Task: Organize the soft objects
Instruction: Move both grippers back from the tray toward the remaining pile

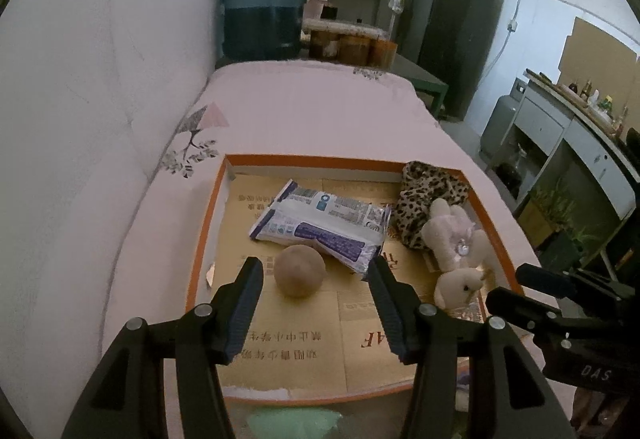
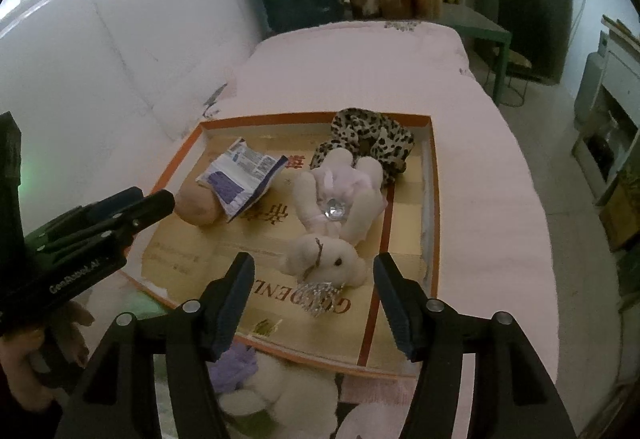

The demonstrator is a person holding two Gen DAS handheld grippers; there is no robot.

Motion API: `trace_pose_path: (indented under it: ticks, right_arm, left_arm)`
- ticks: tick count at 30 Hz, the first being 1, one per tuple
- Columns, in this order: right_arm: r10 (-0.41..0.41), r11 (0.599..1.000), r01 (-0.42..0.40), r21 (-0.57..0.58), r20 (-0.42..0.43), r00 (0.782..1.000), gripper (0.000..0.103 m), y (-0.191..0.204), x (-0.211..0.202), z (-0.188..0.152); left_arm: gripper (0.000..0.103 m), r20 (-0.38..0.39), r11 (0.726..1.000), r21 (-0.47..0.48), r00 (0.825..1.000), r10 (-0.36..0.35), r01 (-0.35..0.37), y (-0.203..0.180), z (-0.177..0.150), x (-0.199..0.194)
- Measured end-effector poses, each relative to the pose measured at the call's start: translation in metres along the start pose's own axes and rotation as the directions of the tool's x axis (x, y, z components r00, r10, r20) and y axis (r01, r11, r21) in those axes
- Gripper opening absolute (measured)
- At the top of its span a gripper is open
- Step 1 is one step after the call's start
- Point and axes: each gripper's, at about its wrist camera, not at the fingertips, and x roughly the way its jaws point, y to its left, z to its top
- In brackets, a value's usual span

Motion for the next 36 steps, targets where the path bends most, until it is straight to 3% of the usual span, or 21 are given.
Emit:
trace_pose_path:
  ticks: [13,36]
  right_arm:
    - [-0.001,1.000,0.002,-0.014,0.053,0.999,0.067,0.021,-0.045,-0.016]
    - [-0.031,0.995,0.045,-0.093,0.146,0.989,0.067,0.073,-0.115,-0.067]
  left_arm:
    - [0.054,0.085,1.000,0.019,0.996,-0.008,0.007,-0.008,-0.010,-0.057]
    - [0.054,0.220,1.000,0.027,0.976,-0.008,0.002,-0.005,-0.065,-0.157]
